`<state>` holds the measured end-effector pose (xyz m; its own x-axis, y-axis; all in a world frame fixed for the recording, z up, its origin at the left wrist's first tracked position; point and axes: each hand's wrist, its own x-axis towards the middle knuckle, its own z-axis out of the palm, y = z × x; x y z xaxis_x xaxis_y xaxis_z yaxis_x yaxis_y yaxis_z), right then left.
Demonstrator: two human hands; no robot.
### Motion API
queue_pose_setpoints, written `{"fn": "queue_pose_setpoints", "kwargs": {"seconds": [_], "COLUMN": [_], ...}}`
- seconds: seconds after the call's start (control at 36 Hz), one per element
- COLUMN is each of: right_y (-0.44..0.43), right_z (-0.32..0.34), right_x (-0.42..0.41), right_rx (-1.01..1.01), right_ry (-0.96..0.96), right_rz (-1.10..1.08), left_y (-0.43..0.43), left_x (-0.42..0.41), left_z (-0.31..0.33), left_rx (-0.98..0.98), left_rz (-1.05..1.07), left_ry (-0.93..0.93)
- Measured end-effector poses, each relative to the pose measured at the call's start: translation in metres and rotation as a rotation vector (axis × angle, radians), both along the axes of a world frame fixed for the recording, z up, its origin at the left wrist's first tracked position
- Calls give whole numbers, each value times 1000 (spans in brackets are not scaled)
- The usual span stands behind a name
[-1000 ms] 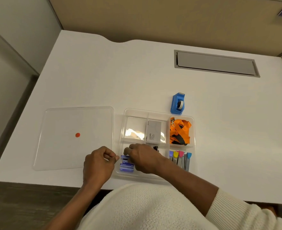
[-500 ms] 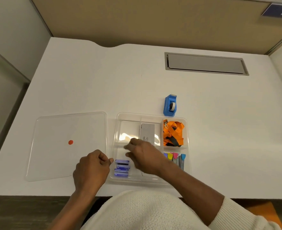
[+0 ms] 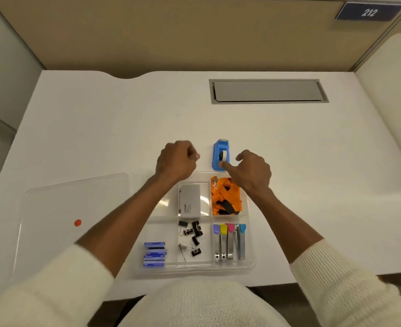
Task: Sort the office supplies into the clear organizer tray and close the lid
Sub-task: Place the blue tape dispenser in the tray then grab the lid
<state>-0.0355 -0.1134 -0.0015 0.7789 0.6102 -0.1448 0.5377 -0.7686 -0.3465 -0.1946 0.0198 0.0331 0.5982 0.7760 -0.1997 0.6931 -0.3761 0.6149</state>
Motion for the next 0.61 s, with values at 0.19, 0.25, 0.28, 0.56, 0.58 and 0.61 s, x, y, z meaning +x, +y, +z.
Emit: {"fn": "queue_pose_setpoints", "kwargs": {"seconds": [0.19, 0.25, 0.28, 0.56, 0.58, 0.61], "right_y": [28, 34, 37, 65, 66, 68], "right_z": [-15, -16, -16, -23, -23, -22], "right_x": [15, 18, 19, 27, 26, 24], "right_rx": [-152, -164, -153, -35, -11, 13], "right_ry": [77, 98, 110, 178, 166, 147], "right_rz": [4, 29, 40, 3, -1, 0], "left_y": [30, 31, 30, 37, 39, 41], "left_x": [83, 95, 100, 115, 114, 112], "left_z": [-14, -18, -20, -20, -18, -16], "left_rx": [-115, -186, -213, -238, -240, -240], "left_rz": [-190, -225, -234, -211, -183, -163], "left_ry": [107, 143, 162, 135, 107, 80]}}
